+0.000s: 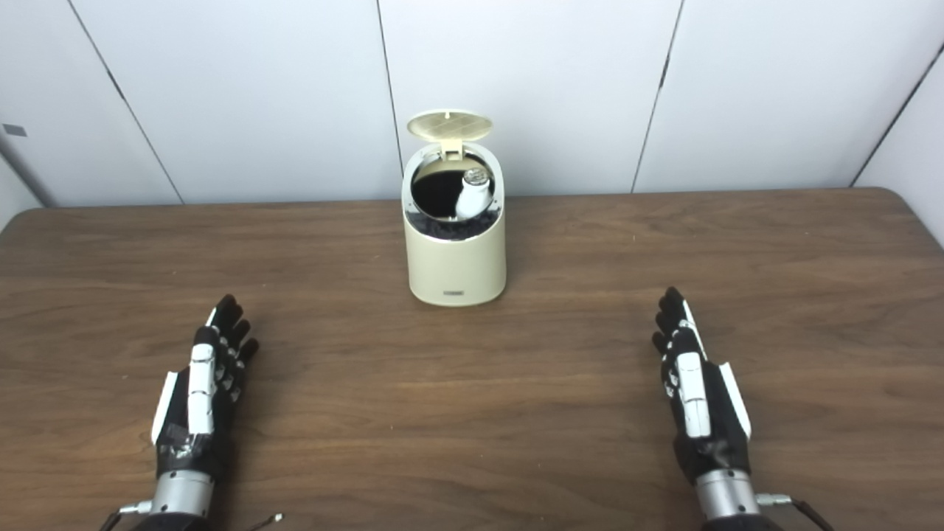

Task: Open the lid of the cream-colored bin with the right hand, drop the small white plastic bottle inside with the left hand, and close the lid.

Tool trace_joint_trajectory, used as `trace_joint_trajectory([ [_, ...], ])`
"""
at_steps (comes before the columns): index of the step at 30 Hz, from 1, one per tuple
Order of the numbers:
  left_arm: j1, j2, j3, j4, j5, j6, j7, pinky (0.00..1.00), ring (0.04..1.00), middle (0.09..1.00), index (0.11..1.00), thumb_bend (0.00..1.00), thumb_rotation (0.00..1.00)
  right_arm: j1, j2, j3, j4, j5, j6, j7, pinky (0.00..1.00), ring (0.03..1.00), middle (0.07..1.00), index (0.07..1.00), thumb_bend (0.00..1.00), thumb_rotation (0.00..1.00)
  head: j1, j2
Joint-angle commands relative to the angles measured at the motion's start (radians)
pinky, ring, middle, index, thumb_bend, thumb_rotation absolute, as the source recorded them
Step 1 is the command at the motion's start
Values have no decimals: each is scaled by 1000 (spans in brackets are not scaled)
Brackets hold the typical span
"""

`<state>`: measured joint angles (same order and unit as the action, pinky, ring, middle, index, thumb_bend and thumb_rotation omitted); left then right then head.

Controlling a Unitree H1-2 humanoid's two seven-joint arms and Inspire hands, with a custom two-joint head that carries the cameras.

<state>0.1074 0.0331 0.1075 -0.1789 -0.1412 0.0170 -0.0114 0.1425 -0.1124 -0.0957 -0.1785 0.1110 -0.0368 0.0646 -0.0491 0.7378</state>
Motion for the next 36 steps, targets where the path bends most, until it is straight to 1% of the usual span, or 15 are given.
trace_joint_trajectory([
  [1,3,3,-2,-13,-6,-1,-5,1000,1000,1000,1000,400,978,15,4,-1,-3,3,-5,-3,1000,1000,993,989,518,1000,-4,-1],
  [3,0,4,-2,-5,2,-9,-4,1000,1000,1000,1000,395,978,14,4,-2,-2,2,-7,-3,1000,1000,989,987,522,1000,-6,-3],
  [6,-5,5,-6,-4,11,-3,-3,1000,1000,1000,1000,383,977,9,4,-3,4,3,-9,-3,1000,1000,986,987,539,1000,-6,-9],
  [9,-7,4,-10,8,12,-22,-7,1000,1000,1000,1000,362,975,-4,-1,-1,4,-9,-9,-4,1000,1000,987,989,548,1000,-9,-19],
  [11,-4,3,-11,8,17,-22,-4,1000,1000,1000,1000,360,973,-20,0,-3,0,-12,-5,-8,1000,1000,981,984,543,1000,-10,-26],
  [15,0,-1,-12,19,21,-39,-1,1000,1000,1000,1000,361,969,-63,-9,0,-6,-36,2,-11,1000,999,977,978,576,1000,-12,-45],
  [16,0,-2,-12,23,20,-47,-1,1000,1000,1000,1000,363,961,-74,-13,3,-9,-48,8,-13,1000,996,976,975,588,1000,-13,-53],
  [18,1,-3,-14,32,25,-62,0,1000,998,1000,1000,372,954,-100,-26,13,-18,-102,25,-19,1000,990,975,975,594,1000,-13,-55],
  [20,2,-3,-16,38,31,-71,-1,1000,994,1000,1000,373,954,-120,-32,20,-30,-141,44,-28,972,973,963,967,601,1000,-12,-55],
  [23,3,-2,-22,36,29,-71,-6,1000,997,1000,1000,369,959,-159,-39,28,-42,-157,65,-24,969,972,965,956,628,1000,-10,-58],
  [25,5,-1,-26,34,36,-67,-6,1000,999,1000,1000,365,963,-204,-51,36,-40,-156,71,-8,978,978,971,950,643,995,-11,-61],
  [28,7,1,-32,35,46,-68,-5,1000,1000,1000,1000,362,977,-253,-62,50,-40,-162,80,5,996,987,969,937,633,989,-12,-68],
  [29,8,1,-33,36,51,-68,-3,1000,1000,1000,1000,362,978,-273,-66,57,-41,-172,83,8,998,991,971,936,624,988,-15,-76],
  [32,11,-3,-33,40,56,-73,-1,1000,1000,1000,1000,362,971,-331,-73,78,-48,-208,108,10,984,987,964,932,585,999,-10,-79],
  [36,14,-8,-35,37,56,-72,0,1000,1000,1000,1000,364,960,-406,-82,102,-46,-255,138,13,961,974,954,934,595,1000,-2,-83],
])
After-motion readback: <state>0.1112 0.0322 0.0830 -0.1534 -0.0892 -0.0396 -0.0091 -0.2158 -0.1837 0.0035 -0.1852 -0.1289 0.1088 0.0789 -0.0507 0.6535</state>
